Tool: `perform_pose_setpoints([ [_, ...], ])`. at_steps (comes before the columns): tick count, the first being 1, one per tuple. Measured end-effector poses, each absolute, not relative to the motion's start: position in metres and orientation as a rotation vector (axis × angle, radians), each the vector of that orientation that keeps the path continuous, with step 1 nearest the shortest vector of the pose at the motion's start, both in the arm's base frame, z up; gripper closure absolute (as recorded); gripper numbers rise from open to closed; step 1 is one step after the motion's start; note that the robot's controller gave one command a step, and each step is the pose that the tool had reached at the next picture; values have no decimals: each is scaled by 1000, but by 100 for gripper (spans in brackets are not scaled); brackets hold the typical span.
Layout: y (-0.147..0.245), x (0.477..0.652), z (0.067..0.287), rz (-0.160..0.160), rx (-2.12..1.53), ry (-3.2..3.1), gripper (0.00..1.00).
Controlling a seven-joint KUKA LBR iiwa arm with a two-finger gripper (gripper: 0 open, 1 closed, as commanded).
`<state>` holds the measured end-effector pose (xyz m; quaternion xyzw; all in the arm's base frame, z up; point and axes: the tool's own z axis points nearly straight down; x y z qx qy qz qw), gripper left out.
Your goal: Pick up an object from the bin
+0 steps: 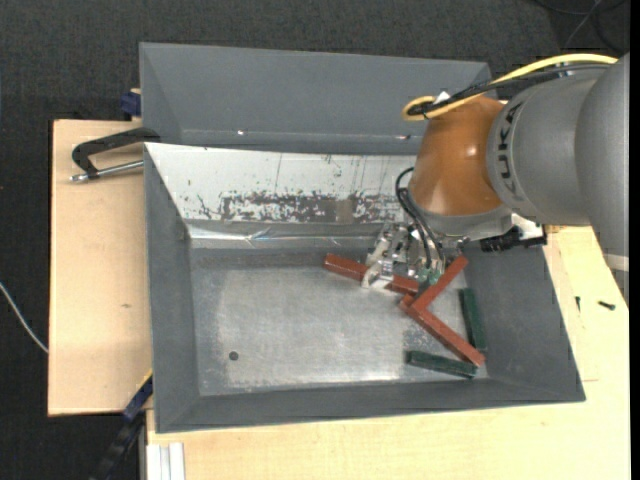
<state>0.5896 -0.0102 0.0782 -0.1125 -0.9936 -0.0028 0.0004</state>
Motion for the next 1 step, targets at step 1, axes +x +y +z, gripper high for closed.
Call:
perform_pose_setpoints([
  [1,-10,590,78,-8,-353,-3122,100],
])
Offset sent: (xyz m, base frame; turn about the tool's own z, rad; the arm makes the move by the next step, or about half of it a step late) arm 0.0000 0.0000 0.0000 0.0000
